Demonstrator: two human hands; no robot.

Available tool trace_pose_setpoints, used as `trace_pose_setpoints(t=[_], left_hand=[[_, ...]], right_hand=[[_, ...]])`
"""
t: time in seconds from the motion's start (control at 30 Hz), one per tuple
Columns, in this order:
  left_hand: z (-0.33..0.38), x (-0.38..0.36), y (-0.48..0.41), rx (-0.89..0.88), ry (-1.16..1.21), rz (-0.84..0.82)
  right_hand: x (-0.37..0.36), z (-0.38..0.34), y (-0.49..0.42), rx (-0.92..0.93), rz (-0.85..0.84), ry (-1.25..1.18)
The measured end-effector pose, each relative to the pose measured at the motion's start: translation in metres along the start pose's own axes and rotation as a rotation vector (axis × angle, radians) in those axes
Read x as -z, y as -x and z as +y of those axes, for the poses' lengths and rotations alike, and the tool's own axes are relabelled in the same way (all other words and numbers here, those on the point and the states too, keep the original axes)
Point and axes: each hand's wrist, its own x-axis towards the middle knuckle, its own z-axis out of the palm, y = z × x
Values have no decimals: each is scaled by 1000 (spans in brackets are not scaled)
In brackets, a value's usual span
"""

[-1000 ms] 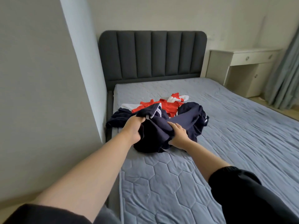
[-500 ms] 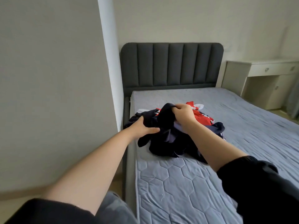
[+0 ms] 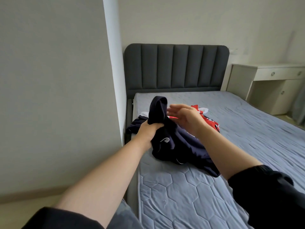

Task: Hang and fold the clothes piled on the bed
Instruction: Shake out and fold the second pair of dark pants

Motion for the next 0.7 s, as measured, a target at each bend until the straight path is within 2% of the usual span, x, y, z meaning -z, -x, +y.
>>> trace_pose_setpoints(t=[0.03, 0.07, 0.17, 0.2, 0.23, 0.3, 0.37, 0.4, 0.47, 0.53, 0.63, 0.7], left_hand=[[1, 0, -1, 25, 36, 20], [3, 1, -1, 47, 67, 32], [10, 4, -2, 120, 197, 0], [13, 4, -2, 158, 236, -20], [14, 4, -1, 187, 235, -23], [11, 11, -4, 159, 10, 73], [5, 26, -10, 89, -410, 232], [4, 35, -11, 84, -610, 277], [0, 51, -11, 80, -807, 256], [-1, 59, -11, -9, -853, 95], [-2, 56, -8, -101, -700, -235], [0, 55, -5, -56, -617, -223]], right_hand=[[11, 9, -2, -19, 11, 123], [22, 19, -1, -48, 3, 344], [58, 59, 2, -218, -99, 1234], [71, 72, 4, -245, -54, 1422], [80, 79, 6, -262, 37, 1492], [86, 81, 7, -303, 249, 1416], [79, 68, 3, -320, 406, 1101], [69, 59, 0, -301, 427, 930], [39, 35, -8, -224, 379, 666], [1, 8, -19, -129, 297, 478], [-60, -25, -33, -49, 203, 234], [-95, -36, -36, 3, 119, 165]])
